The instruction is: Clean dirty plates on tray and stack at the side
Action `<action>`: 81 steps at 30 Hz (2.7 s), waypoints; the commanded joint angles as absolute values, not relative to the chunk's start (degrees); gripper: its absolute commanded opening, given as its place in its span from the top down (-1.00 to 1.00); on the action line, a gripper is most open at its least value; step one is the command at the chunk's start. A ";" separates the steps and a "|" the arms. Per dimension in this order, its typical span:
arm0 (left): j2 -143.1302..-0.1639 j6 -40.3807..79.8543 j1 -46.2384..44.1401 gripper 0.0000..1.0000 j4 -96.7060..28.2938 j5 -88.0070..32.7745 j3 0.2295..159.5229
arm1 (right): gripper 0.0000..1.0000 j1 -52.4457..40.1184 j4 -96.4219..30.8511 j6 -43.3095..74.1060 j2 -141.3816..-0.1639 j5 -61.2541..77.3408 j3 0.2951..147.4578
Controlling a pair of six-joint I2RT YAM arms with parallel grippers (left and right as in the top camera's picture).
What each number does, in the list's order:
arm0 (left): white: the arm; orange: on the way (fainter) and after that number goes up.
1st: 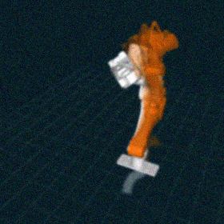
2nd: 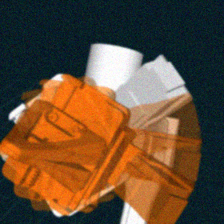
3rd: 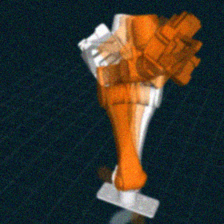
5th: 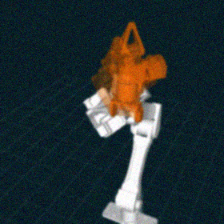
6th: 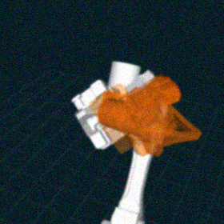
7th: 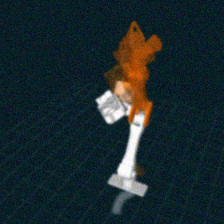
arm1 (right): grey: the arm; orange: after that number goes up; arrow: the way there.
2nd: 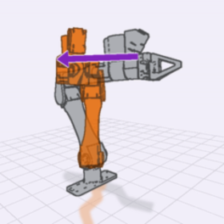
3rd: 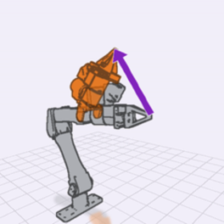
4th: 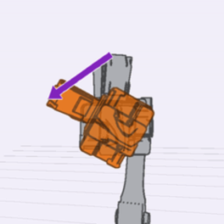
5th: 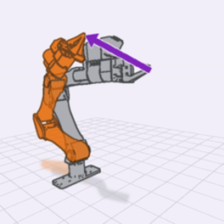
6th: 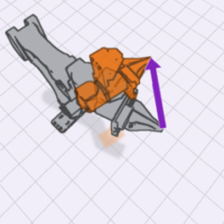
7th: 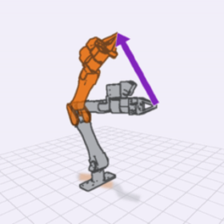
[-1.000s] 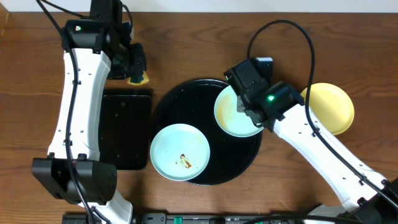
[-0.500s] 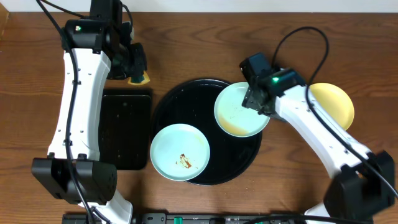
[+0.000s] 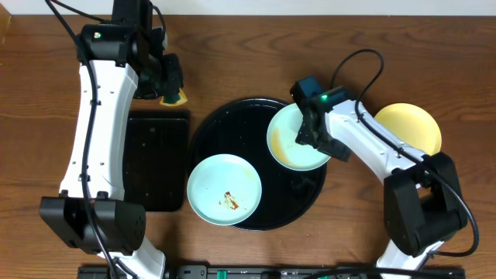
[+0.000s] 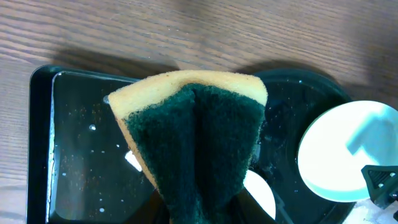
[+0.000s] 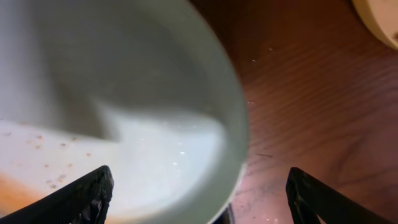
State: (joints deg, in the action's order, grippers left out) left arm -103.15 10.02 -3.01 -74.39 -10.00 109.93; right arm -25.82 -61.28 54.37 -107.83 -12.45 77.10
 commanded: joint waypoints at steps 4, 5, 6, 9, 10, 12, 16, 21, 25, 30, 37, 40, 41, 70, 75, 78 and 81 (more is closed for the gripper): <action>-103.31 8.80 -2.81 0.51 -74.59 -10.09 110.48 | -0.75 -20.47 -62.52 56.97 -108.03 -15.38 74.98; -103.31 8.80 -2.81 0.51 -74.61 -10.09 110.50 | -0.72 -19.62 -62.08 56.93 -108.03 -15.31 74.22; -103.31 8.80 -2.81 0.51 -74.61 -10.09 110.50 | -0.67 -18.85 -61.17 55.88 -108.03 -14.85 73.43; -103.31 8.82 -2.81 0.51 -74.59 -10.09 110.50 | -0.32 -17.19 -57.58 51.46 -108.03 -12.47 71.33; -103.31 8.82 -2.81 0.51 -74.59 -10.09 110.50 | -0.20 -16.86 -56.45 49.95 -108.03 -11.64 70.87; -103.31 8.82 -2.81 0.51 -74.56 -10.09 110.50 | -0.10 -16.78 -55.16 48.90 -108.03 -11.03 70.54; -103.31 8.82 -2.81 0.51 -74.56 -10.09 110.50 | 0.08 -17.26 -52.75 47.48 -108.03 -10.00 70.54; -103.31 8.82 -2.81 0.50 -74.59 -10.09 110.50 | 0.69 -18.04 -50.41 47.48 -108.03 -8.19 70.54; -103.31 8.82 -2.81 0.49 -74.63 -10.11 110.48 | 0.91 -18.09 -49.30 47.51 -108.03 -6.74 70.54; -103.31 8.82 -2.81 0.49 -74.81 -10.09 110.50 | 0.97 -18.39 -48.49 47.48 -108.01 -6.81 70.54; -103.31 8.82 -2.81 0.49 -74.78 -10.11 110.50 | 0.97 -20.71 -47.70 46.22 -106.43 -9.87 70.61; -103.31 8.82 -2.81 0.49 -74.78 -10.09 110.50 | 0.96 -22.39 -47.79 45.01 -104.55 -11.62 71.09; -103.31 8.82 -2.81 0.49 -74.78 -10.11 110.50 | 0.97 -23.09 -47.88 44.53 -103.79 -12.43 71.33; -103.31 8.82 -2.81 0.49 -74.74 -10.13 110.50 | 0.87 -31.88 -50.85 39.18 -90.76 -24.51 72.53; -103.31 8.80 -2.81 0.49 -74.74 -10.13 110.50 | -0.83 -30.37 -55.46 49.84 -90.76 -23.77 72.49; -103.31 8.80 -2.81 0.49 -74.70 -10.11 110.50 | -0.89 -27.73 -57.93 51.75 -90.76 -23.35 72.27; -103.31 8.80 -2.81 0.49 -74.37 -10.13 110.50 | -0.85 -25.54 -59.33 50.65 -90.76 -22.39 72.07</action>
